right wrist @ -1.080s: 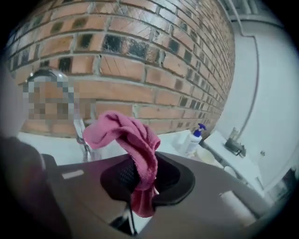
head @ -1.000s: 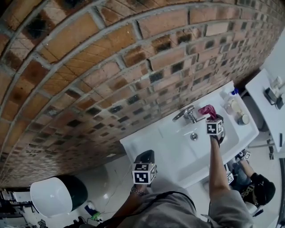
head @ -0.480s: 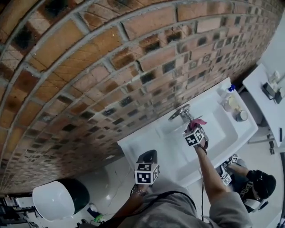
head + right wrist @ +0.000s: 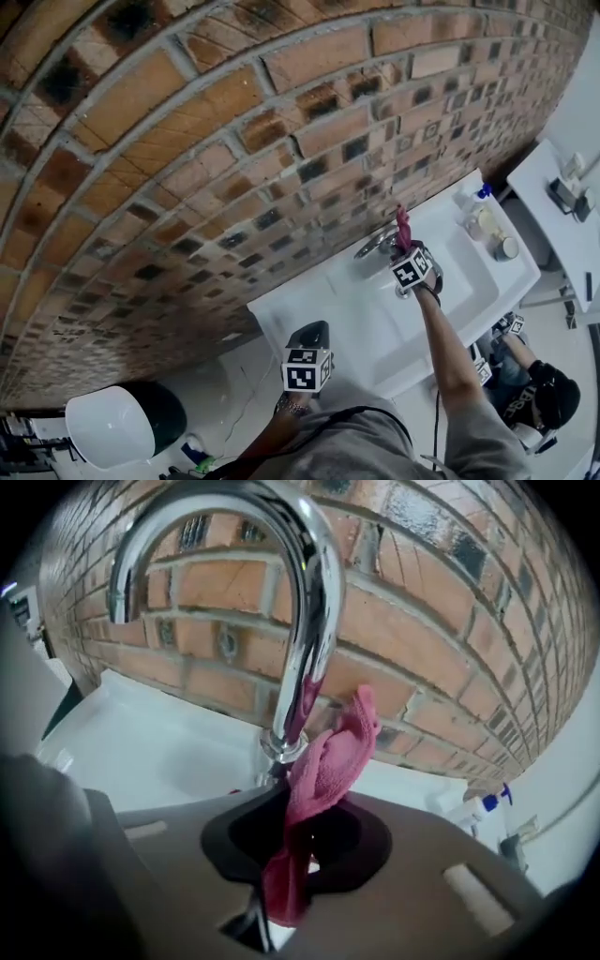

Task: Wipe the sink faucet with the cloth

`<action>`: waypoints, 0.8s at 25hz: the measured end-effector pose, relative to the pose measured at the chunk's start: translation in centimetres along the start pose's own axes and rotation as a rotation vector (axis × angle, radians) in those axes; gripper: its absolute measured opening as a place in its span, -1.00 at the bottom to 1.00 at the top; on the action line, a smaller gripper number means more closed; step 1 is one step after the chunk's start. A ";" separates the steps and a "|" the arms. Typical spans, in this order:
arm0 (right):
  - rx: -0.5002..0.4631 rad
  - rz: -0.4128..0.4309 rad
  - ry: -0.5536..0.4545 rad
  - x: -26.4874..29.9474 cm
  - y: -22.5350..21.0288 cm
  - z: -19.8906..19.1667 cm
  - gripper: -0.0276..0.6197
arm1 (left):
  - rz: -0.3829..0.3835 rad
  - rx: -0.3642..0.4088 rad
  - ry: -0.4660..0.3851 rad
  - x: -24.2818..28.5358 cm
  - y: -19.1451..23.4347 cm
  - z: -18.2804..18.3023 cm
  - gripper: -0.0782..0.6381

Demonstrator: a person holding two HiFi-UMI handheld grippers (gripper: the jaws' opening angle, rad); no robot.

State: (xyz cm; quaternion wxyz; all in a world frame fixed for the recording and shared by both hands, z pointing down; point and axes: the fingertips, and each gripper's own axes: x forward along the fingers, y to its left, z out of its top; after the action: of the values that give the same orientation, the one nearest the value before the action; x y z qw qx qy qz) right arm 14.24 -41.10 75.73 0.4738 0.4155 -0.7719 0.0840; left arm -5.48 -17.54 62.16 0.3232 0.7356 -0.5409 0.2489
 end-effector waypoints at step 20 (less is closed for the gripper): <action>-0.447 -0.315 -0.415 -14.8 3.0 11.6 -0.73 | 0.001 -0.014 -0.044 -0.8 0.1 0.6 -0.74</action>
State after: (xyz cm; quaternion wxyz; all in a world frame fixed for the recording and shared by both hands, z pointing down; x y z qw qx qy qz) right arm 7.45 -36.92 58.47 0.3929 0.4239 -0.7775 -0.2479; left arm -5.83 -17.50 61.21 0.3162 0.7382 -0.5500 0.2291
